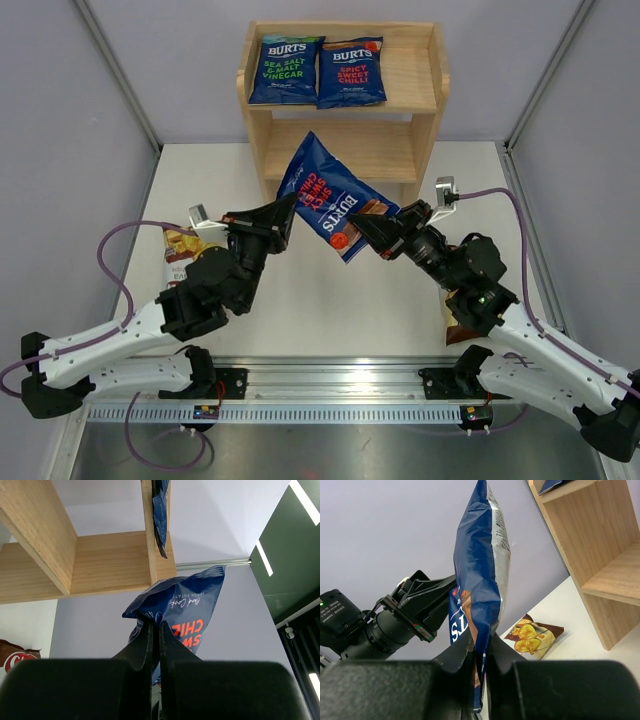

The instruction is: Place and organize the chips bags onto the shelf

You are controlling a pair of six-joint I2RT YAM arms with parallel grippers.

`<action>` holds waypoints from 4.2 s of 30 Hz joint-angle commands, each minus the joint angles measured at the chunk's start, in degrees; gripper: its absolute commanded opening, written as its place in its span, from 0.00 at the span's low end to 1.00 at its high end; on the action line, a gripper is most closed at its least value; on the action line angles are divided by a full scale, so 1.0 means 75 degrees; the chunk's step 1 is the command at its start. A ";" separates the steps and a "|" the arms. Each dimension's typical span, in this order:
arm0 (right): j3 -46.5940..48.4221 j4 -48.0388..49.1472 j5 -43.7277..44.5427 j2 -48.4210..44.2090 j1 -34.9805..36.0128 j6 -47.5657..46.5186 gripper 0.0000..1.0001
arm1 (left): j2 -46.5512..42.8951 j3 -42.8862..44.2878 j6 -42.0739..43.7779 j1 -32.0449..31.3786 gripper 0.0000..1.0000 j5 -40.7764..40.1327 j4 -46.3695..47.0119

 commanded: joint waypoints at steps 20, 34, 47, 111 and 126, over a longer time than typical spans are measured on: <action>0.2465 -0.3098 0.2244 -0.0188 0.0040 0.0425 0.04 | -0.2390 0.0042 0.3677 -0.0023 0.99 -0.1849 -0.4239; 0.6790 -0.3886 0.2196 0.2963 -0.1870 0.3237 0.00 | -0.0470 0.1965 0.6325 0.0048 0.99 0.0227 -0.9553; 0.8035 -0.3803 0.4518 0.4769 -0.2093 0.4374 0.00 | -0.2672 -0.0098 0.7136 0.0118 0.99 0.0333 -0.7995; 0.7696 -0.5748 0.5070 0.5145 -0.2726 0.5043 0.58 | -0.3001 -0.0180 0.6808 0.0282 0.99 0.0098 -0.8217; 0.6714 -0.5820 0.4578 0.3950 -0.2726 0.4775 0.90 | -0.2591 0.0042 0.6175 0.1358 0.99 -0.0219 -0.8465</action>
